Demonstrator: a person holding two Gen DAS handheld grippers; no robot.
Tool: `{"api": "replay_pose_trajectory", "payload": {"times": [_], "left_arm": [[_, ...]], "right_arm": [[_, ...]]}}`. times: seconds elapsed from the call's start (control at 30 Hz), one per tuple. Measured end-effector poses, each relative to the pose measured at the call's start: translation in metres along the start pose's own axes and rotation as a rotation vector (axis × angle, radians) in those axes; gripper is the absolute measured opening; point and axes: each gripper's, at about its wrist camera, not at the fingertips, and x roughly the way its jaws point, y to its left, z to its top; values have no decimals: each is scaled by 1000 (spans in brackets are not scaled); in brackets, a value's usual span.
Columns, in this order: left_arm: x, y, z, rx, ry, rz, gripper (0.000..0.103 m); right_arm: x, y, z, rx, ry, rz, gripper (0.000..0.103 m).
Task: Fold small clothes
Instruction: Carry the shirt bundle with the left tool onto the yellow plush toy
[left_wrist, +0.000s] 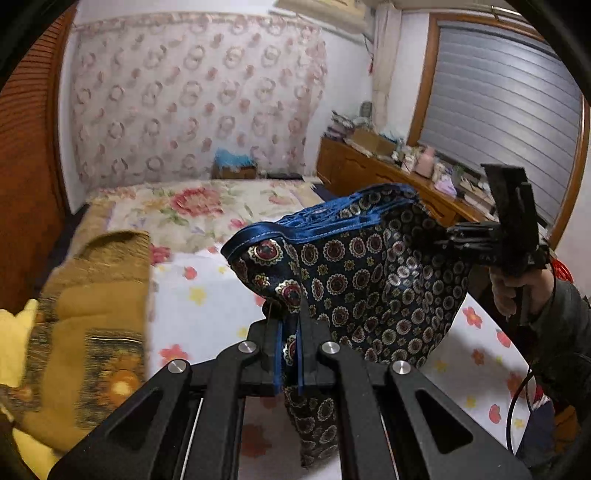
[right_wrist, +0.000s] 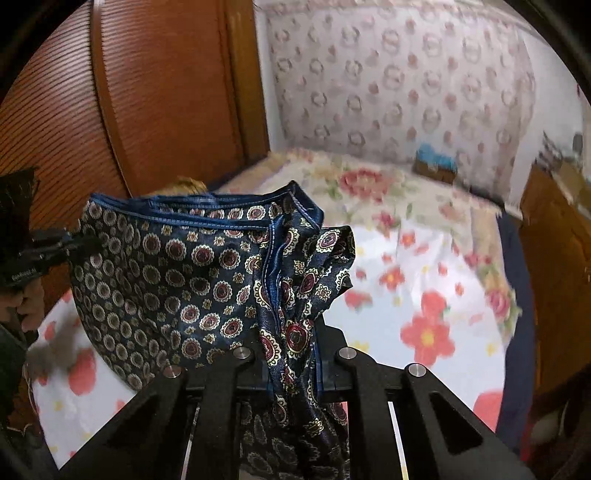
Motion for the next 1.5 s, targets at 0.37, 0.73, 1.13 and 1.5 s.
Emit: {"api": "replay_pose_trajectory", "payload": {"times": [0.37,0.73,1.13,1.5], "left_arm": [[-78,75,-9,-115,-164,172,6],[-93,132,-39,-249,-189,292,6],[-86,152,-72,-345,-135,331,6],[-74,157,-85,-382,-72,356,6]], "right_arm": [[16,98,113,-269,-139,43,14],[124,143,184,-405,-116,122,14],[235,184,222,-477,-54,142,15],[214,162,237,-283,-161,107,52]]}}
